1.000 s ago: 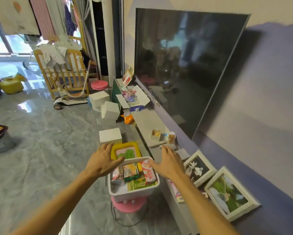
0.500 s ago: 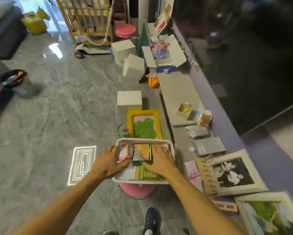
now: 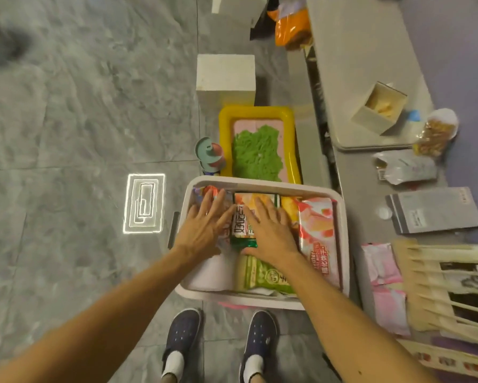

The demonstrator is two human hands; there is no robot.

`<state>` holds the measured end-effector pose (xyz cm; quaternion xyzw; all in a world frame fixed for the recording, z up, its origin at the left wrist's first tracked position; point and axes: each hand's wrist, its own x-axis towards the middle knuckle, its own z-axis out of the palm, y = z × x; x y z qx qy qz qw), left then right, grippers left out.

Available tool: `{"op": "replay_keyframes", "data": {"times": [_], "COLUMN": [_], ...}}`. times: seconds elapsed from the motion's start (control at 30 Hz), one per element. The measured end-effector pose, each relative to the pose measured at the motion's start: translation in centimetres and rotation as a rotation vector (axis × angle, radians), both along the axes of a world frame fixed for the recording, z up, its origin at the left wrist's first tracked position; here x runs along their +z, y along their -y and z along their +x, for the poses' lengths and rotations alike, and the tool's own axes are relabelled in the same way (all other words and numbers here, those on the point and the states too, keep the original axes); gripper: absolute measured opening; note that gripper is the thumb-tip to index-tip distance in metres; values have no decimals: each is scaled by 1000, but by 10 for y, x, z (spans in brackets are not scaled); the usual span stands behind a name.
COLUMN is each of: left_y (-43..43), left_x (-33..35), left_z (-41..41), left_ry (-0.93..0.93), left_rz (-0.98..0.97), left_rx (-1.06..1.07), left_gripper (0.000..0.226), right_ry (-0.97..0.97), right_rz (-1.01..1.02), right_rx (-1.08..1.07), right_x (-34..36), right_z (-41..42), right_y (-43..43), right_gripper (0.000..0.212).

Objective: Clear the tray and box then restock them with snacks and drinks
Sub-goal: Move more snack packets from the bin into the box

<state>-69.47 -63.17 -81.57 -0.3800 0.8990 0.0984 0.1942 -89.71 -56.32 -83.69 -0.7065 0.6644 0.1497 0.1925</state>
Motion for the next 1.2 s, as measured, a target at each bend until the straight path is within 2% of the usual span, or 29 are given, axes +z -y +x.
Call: {"op": "replay_keyframes", "data": {"times": [0.07,0.13,0.27,0.43,0.57,0.73,0.9,1.03,1.2], "left_y": [0,-2,0,1,7,19,25,27,-5], "left_x": [-5,-5,11,65,146,272,390,464,542], "left_z": [0,1,0,7,11,5,-9,-23,-48], "left_ry": [-49,-108,-169,-276,-460,-683,-781,-813,-882], "left_rz": [-18,4,89,91,95,66,33,22,69], "left_rx": [16,40,108,181,206,135,69,-83,-319], "left_gripper": [93,79,88,96,99,101,100,101,99], "right_ry": [-8,-20,22,171,247,338,302,221,81], "right_rz": [-21,-9,12,-103,-275,-523,-738,-862,-1008], "right_rx": [-19,-7,1,-91,-180,-271,-369,-455,-637], "right_x": [-7,-8,9,67,142,267,397,486,566], "right_z": [2,4,3,-1,-5,-25,-43,-41,-22], "right_y": [-4,-6,-1,-9,-19,-17,-33,-68,-148], "right_gripper": [121,113,95,85,87,79,78,75,69]}}
